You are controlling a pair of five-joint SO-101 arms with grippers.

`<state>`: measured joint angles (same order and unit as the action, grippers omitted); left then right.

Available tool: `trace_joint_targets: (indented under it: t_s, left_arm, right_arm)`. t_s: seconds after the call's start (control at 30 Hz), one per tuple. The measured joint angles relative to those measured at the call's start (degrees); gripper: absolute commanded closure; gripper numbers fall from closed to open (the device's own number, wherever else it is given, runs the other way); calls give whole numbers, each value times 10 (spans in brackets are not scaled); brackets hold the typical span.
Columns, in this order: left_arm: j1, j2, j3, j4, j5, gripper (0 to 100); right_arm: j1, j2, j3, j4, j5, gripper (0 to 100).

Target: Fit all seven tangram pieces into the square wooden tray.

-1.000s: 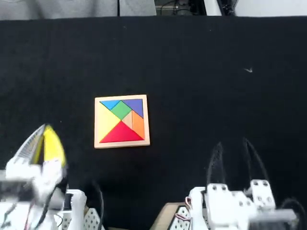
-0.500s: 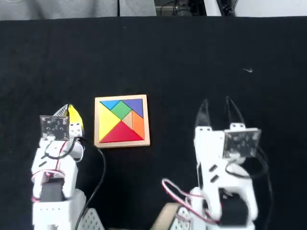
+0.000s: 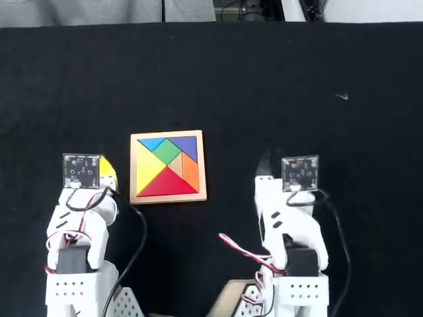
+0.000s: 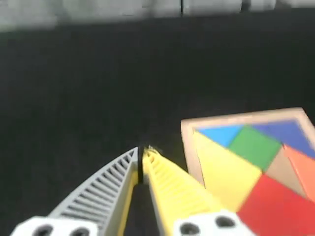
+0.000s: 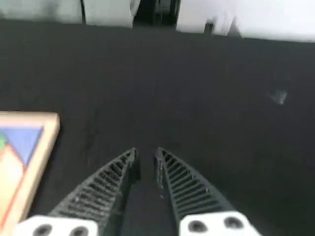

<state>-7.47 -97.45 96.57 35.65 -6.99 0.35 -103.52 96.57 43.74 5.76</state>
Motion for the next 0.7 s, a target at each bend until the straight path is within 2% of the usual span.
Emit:
trace_joint_targets:
  t_s: [0.33,0.53,0.7]
  left_arm:
    - [0,19,2,240,0,970]
    - [2,20,-8,338,0,970]
    - [1,18,-11,353,1,970]
  right_arm:
    - [-1,0,2,279,-2,878]
    - [-1,0,2,297,-2,877]
    - [-1,0,2,297,-11,877]
